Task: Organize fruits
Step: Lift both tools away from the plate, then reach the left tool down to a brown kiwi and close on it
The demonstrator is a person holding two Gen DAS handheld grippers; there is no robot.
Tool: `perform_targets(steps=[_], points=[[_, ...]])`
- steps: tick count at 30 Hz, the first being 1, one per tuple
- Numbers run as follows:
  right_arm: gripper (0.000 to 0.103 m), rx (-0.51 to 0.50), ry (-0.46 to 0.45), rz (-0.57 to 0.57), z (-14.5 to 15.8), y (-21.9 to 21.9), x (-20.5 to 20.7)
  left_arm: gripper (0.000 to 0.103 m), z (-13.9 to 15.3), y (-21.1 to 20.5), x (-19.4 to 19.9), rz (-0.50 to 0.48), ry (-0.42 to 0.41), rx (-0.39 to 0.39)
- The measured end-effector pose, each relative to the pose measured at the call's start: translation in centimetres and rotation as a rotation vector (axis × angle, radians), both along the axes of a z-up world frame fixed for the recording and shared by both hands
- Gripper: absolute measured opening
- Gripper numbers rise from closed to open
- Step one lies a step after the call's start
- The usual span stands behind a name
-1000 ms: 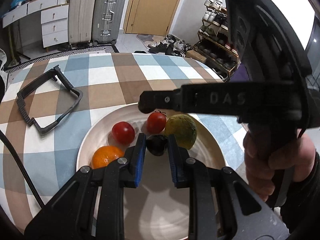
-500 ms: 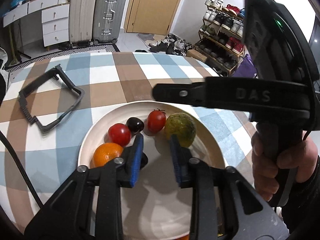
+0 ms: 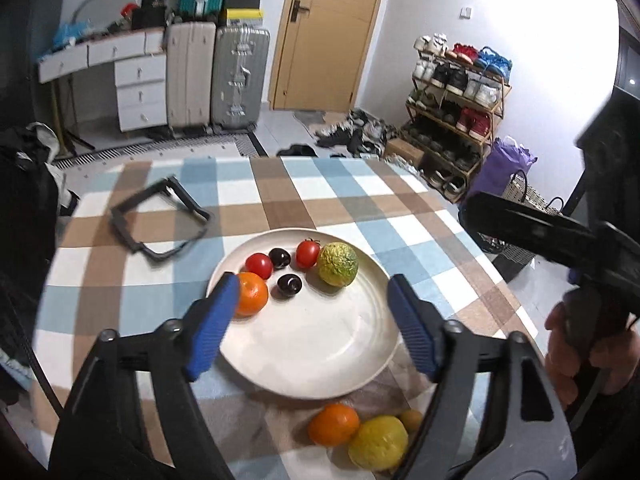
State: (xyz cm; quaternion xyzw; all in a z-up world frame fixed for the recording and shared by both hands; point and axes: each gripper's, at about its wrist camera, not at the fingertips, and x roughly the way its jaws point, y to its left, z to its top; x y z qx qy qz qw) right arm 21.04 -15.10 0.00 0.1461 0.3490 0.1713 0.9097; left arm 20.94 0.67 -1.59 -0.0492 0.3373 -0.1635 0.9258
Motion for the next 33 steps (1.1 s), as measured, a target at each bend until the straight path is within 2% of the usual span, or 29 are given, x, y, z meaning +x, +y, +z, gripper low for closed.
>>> perform_targets(steps=[3, 6, 7, 17, 24, 30, 33], points=[[0.099, -0.011, -0.074, -0.012, 1.5, 0.0, -3.3, 0.086, 1.4, 0.2, -2.5, 0.036, -0.029, 0.021], [0.102, -0.006, -0.144, -0.03, 2.7, 0.0, -6.5, 0.1, 2.5, 0.4, -4.7, 0.066, -0.039, 0.037], [0.102, -0.002, -0.165, -0.034, 3.0, -0.1, -7.5, 0.102, 2.8, 0.5, -5.5, 0.072, -0.051, 0.036], [0.103, -0.047, -0.256, -0.069, 2.8, 0.2, -14.8, 0.102, 3.8, 0.8, -12.0, 0.098, -0.053, 0.029], [0.103, -0.157, -0.32, -0.145, 0.8, 0.8, -19.2, 0.102, 1.0, 1.1, -14.8, 0.112, 0.011, -0.01], [0.103, -0.213, -0.3, -0.172, -1.3, 0.8, -20.8, 0.102, -3.3, -0.1, -15.5, 0.096, 0.102, -0.048], [0.103, -0.213, -0.287, -0.183, -2.1, 0.5, -21.2, 0.102, -5.2, -1.3, -15.6, 0.096, 0.133, -0.029]])
